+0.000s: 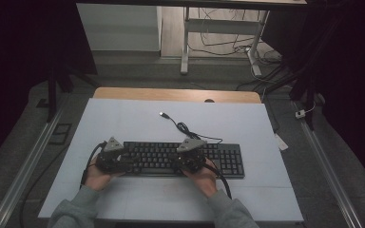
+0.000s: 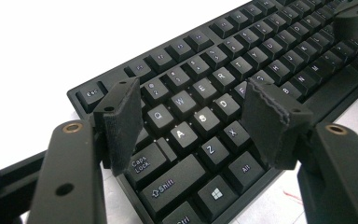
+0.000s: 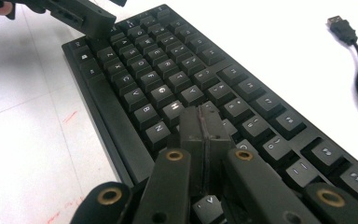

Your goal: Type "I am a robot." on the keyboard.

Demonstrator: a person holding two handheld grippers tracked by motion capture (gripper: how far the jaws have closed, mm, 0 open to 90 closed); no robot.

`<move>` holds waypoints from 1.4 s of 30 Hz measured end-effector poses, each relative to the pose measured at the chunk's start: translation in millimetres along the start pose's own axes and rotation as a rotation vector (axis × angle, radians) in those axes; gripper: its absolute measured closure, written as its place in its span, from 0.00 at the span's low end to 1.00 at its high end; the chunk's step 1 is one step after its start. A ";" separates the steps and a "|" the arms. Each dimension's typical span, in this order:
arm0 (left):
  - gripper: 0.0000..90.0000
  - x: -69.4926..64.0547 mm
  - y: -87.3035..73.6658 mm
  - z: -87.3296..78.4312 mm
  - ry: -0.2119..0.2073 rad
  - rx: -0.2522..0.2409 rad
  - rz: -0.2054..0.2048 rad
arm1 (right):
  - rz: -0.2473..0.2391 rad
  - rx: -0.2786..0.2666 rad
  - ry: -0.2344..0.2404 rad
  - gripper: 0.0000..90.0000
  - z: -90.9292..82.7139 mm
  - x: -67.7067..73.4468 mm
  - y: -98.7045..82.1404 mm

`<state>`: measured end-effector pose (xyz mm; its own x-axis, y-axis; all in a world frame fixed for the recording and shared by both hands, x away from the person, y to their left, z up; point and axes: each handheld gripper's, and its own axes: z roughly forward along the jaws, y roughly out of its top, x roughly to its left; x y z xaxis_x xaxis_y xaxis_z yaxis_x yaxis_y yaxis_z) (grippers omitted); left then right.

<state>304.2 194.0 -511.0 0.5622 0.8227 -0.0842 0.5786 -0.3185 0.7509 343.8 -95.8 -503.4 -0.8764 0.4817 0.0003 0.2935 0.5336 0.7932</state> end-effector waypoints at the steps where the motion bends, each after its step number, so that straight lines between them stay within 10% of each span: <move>1: 0.42 0.1 0.0 -0.1 0.000 0.001 0.000 | -0.003 0.004 -0.005 0.98 -1.9 -0.7 -0.2; 20: 0.42 1.0 -0.6 -2.0 0.005 -0.004 -0.005 | 0.065 -0.004 -0.052 0.58 -47.6 -20.1 -28.8; 42: 0.42 2.1 -0.8 -3.6 0.007 -0.013 -0.007 | 0.117 -0.037 -0.135 0.54 -94.7 -36.8 -65.3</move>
<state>302.8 197.7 -509.4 0.5544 0.8280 -0.0847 0.5748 -0.3072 0.7585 320.8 -214.2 -497.5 -0.7772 0.6291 0.0138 0.3740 0.4442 0.8142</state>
